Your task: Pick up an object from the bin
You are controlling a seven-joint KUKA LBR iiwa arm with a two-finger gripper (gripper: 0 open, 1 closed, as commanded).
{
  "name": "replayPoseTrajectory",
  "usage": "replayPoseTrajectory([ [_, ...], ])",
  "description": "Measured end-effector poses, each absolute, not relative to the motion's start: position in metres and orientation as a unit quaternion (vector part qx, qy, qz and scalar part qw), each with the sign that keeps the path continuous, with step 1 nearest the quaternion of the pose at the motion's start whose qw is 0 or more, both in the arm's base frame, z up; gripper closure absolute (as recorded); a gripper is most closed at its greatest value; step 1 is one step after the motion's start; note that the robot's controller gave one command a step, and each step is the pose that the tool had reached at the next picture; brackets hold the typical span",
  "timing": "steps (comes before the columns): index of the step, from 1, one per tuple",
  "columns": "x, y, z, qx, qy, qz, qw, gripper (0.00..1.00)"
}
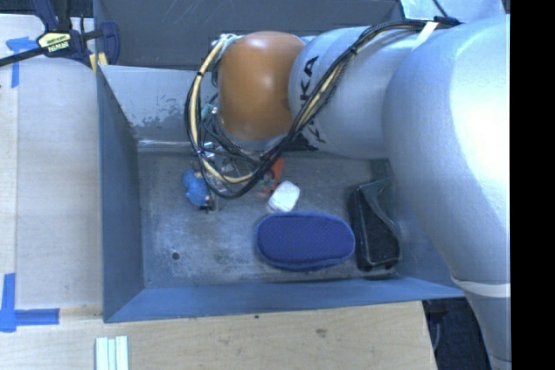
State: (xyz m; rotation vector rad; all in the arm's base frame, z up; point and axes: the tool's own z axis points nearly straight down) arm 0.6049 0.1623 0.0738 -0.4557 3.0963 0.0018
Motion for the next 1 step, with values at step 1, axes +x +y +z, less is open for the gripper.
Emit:
replayPoseTrajectory([
  [1,0.6059,0.1916,0.2165,-0.147,0.989,0.001,0.006,1.0],
])
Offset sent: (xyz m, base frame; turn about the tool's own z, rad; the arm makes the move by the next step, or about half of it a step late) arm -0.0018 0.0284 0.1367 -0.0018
